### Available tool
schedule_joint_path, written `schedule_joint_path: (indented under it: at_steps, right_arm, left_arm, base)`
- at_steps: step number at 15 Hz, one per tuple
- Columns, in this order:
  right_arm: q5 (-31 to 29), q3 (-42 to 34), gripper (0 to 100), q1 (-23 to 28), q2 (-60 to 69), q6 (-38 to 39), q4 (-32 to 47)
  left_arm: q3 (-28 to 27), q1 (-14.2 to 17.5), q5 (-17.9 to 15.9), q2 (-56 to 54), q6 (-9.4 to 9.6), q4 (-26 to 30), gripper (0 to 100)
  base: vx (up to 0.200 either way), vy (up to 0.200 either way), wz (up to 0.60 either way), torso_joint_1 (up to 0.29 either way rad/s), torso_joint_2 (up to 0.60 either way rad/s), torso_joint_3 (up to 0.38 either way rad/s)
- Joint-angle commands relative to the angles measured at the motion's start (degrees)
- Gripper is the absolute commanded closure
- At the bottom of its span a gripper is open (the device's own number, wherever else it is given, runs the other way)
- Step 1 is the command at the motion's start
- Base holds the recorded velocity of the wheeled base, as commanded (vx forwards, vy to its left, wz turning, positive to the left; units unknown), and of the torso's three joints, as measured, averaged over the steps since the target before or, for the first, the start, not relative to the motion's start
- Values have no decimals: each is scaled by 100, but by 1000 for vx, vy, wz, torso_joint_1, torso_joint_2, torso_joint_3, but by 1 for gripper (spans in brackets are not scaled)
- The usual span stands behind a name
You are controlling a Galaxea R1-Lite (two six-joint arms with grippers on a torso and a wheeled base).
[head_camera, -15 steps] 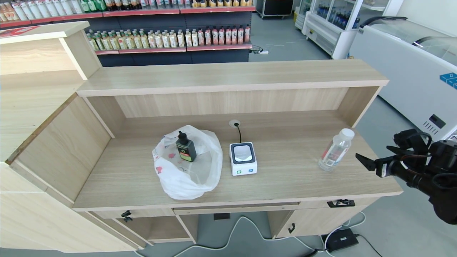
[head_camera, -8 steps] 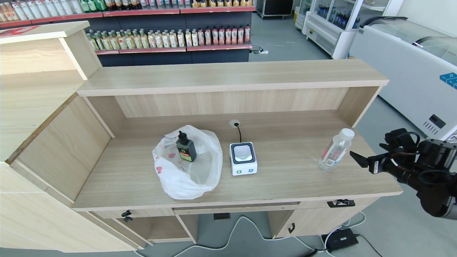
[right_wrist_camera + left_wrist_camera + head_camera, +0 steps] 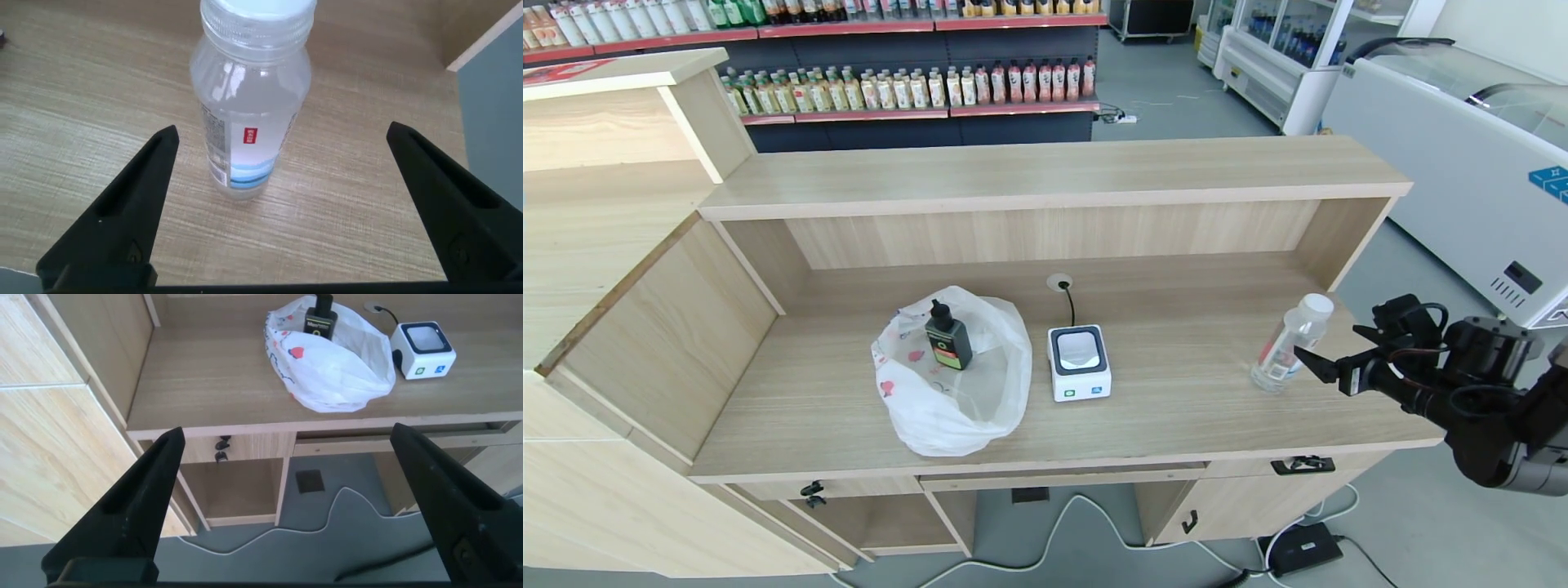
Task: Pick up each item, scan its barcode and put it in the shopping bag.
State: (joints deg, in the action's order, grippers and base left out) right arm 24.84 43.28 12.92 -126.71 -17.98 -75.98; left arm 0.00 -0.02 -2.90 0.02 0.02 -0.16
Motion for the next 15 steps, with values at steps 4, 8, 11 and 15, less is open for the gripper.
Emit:
schedule_joint_path:
  at_steps: [4, 8, 11, 15]
  right_arm:
    - [3, 278, 0, -176, -267, -12, 5]
    - [3, 348, 0, -299, -442, -4, -4]
    - [3, 700, 0, -431, -609, 14, -4]
    - [3, 858, 0, -642, -741, 14, -4]
  left_arm:
    - [0, -6, 0, -2, 6, -2, 0]
    - [0, -6, 0, -2, -2, -2, 0]
    - [0, -6, 0, -2, -2, -2, 0]
    - [0, 2, 0, -2, 6, -2, 0]
  base:
    - [0, 0, 0, 0, 0, 0]
    - [0, 0, 0, 0, 0, 0]
    - [0, 0, 0, 0, 0, 0]
    - [0, 0, 0, 0, 0, 0]
